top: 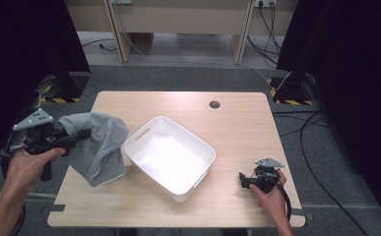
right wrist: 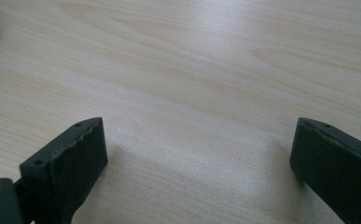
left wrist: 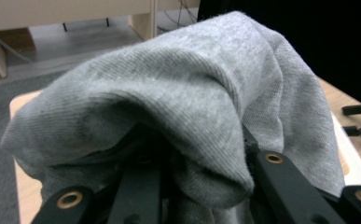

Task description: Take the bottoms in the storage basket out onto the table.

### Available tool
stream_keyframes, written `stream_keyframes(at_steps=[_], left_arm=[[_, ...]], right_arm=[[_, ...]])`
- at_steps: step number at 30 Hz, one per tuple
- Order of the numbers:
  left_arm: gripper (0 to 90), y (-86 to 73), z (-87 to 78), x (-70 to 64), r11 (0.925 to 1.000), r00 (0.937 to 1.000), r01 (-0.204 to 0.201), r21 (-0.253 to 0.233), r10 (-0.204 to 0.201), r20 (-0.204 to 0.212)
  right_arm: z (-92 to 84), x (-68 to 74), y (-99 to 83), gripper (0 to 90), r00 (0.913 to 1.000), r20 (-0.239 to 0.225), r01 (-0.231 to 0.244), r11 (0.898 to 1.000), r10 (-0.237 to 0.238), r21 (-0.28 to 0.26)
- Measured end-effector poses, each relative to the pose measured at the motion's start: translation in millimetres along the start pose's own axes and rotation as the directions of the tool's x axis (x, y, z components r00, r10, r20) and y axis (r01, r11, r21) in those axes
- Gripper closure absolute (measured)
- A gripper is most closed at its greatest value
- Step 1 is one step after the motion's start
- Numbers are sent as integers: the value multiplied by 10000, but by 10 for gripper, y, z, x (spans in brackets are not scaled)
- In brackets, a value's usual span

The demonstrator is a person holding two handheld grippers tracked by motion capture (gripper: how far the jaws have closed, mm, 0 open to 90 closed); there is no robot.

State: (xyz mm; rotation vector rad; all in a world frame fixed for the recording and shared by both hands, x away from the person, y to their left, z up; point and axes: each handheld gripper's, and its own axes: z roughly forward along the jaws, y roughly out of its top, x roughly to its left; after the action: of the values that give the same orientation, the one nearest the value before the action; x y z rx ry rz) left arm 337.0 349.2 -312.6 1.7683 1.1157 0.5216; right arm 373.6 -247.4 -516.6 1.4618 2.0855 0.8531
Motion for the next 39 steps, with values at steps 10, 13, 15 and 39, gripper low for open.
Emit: stream_keyframes(at_steps=[10, 13, 15, 39], left_arm=[[709, -497, 143, 189, 9955, 9977, 571, 756, -541, -413], [708, -583, 172, 236, 9937, 9962, 698, 877, -649, -572], [708, -713, 222, 303, 9907, 9943, 843, 1072, -765, -747], [680, -1547, 828, 389, 9480, 9804, 1377, 2871, -892, -1755]], right_arm=[[0, 1, 0, 47, 10000, 5, -3, 10000, 3, -2], [1, 1, 0, 47, 10000, 4, -5, 10000, 5, -3], [1, 1, 0, 47, 10000, 6, -2, 10000, 2, -6], [3, 1, -1, 47, 10000, 9, 13, 10000, -13, -35]])
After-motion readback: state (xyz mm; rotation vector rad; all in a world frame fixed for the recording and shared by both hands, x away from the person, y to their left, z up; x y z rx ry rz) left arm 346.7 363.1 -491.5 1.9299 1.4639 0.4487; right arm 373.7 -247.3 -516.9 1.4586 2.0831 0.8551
